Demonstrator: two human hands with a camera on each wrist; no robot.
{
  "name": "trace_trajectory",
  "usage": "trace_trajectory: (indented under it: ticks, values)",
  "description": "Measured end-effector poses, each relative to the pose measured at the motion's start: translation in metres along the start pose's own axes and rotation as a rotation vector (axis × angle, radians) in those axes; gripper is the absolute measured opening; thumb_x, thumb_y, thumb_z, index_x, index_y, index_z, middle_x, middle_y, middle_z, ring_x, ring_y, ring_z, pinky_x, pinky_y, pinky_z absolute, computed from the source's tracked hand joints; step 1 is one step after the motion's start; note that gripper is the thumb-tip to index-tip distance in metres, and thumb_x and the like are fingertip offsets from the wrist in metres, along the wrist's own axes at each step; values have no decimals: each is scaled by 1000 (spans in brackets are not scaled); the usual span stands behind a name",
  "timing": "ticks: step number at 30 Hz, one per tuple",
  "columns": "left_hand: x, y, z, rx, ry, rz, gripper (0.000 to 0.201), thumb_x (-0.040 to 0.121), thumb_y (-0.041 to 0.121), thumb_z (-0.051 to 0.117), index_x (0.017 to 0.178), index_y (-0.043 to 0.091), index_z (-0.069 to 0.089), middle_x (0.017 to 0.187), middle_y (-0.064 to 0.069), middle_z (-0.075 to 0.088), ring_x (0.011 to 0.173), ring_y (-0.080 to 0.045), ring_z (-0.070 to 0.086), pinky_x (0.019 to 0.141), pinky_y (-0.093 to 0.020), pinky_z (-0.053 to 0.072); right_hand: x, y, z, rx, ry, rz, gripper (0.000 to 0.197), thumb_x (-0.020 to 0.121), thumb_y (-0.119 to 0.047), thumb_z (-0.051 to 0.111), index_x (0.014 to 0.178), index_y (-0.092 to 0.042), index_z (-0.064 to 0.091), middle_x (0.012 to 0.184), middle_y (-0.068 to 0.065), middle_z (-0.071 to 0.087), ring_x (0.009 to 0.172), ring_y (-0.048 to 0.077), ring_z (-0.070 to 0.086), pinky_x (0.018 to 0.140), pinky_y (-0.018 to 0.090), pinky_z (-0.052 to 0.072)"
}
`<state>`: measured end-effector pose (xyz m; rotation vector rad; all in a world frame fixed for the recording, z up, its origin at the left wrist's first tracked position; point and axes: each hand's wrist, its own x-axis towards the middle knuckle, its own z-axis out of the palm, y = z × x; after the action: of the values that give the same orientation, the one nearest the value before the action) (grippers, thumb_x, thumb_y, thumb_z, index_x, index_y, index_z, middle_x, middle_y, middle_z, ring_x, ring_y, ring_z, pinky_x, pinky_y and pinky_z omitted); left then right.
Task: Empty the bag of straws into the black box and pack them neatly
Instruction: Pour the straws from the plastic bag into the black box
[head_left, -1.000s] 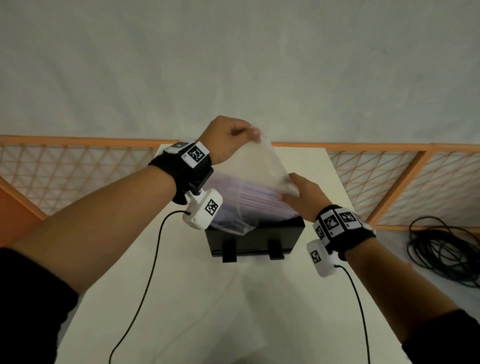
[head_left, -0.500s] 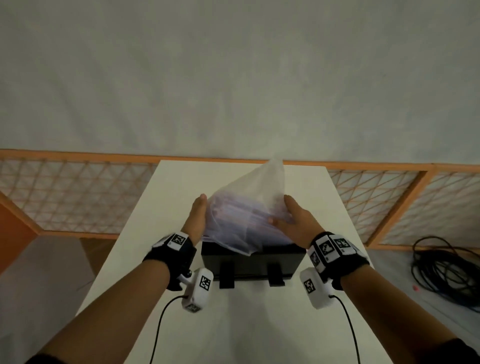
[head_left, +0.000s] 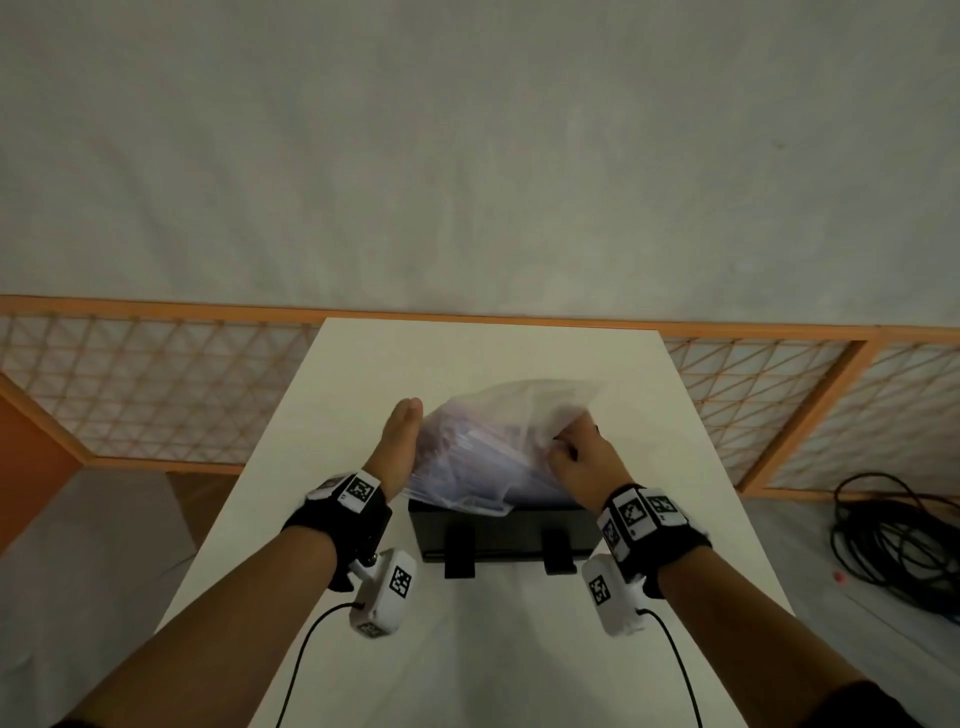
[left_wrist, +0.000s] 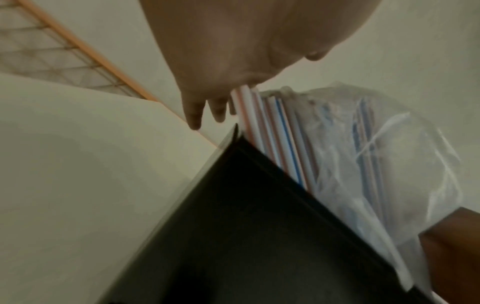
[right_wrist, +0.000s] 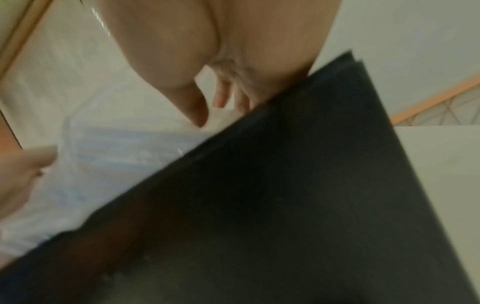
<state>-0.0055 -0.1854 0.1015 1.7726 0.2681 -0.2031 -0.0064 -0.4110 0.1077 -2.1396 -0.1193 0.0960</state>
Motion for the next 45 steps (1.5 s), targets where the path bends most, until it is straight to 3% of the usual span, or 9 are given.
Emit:
trace_trajectory:
  ticks: [2, 5, 9, 14, 19, 24, 30, 37, 45]
  values:
    - [0, -2, -1, -2, -1, -28, 48, 102, 44, 18, 128, 19, 50, 131, -5, 52, 123, -21, 46, 98, -12, 36, -2, -11, -3, 189, -30, -47, 55, 84, -15, 67, 128, -23, 35, 101, -14, 52, 88, -1, 53, 64, -1, 43]
    - [-6, 13, 0, 72, -28, -19, 40, 104, 36, 16, 93, 25, 53, 88, -2, 55, 79, -15, 53, 62, -3, 41, 1, -26, -10, -71, -9, -89, 30, 80, -28, 71, 105, -17, 58, 95, -3, 61, 88, 14, 60, 75, 13, 45]
    - [-6, 26, -15, 139, 8, 3, 58, 100, 50, 17, 147, 18, 31, 152, 0, 30, 140, -19, 29, 114, -32, 21, 13, -36, -45, -205, 192, -212, 20, 84, -24, 68, 73, -12, 56, 71, -6, 52, 64, 3, 48, 59, -1, 35]
    - [-11, 29, -14, 281, -111, 25, 48, 104, 38, 17, 126, 14, 52, 122, 1, 46, 97, -5, 51, 73, 5, 30, 19, -31, -65, -136, 162, -109, 28, 85, 2, 46, 101, -21, 53, 78, 2, 69, 75, 19, 67, 63, 12, 45]
    - [-15, 30, -10, 261, -81, -24, 57, 101, 49, 13, 136, 16, 45, 137, -9, 50, 109, -20, 51, 86, -23, 32, 20, -38, -64, -283, 89, -226, 46, 88, 5, 40, 123, -19, 59, 98, 9, 61, 88, 22, 61, 76, 14, 45]
    - [-19, 36, 4, 233, -114, -110, 57, 98, 56, 12, 111, 22, 57, 108, -3, 60, 95, -11, 55, 80, -24, 37, 6, -49, -31, -365, -167, -196, 98, 70, -46, 76, 146, -34, 17, 123, 0, 42, 109, 14, 46, 100, 33, 38]
    - [-7, 32, 2, 325, -41, -12, 86, 83, 77, 13, 146, 21, 31, 156, -5, 24, 145, -22, 18, 118, -50, 9, 18, -54, -29, -559, -142, -181, 22, 85, -30, 63, 100, -14, 67, 103, 5, 54, 101, 23, 55, 90, 32, 41]
    - [-5, 18, 7, 394, -54, 59, 76, 91, 68, 13, 141, 17, 40, 154, -10, 27, 147, -25, 11, 118, -49, 9, 12, -43, -26, -315, -133, -186, 58, 82, 11, 34, 127, -24, 47, 91, 8, 57, 79, 20, 55, 71, 21, 43]
    - [4, -1, -3, 215, 125, 115, 63, 99, 50, 25, 148, 10, 25, 156, -8, 23, 144, -22, 22, 118, -34, 15, 12, -35, -25, -335, -46, -141, 23, 86, -29, 63, 104, -15, 58, 101, 3, 47, 83, 17, 48, 79, 23, 36]
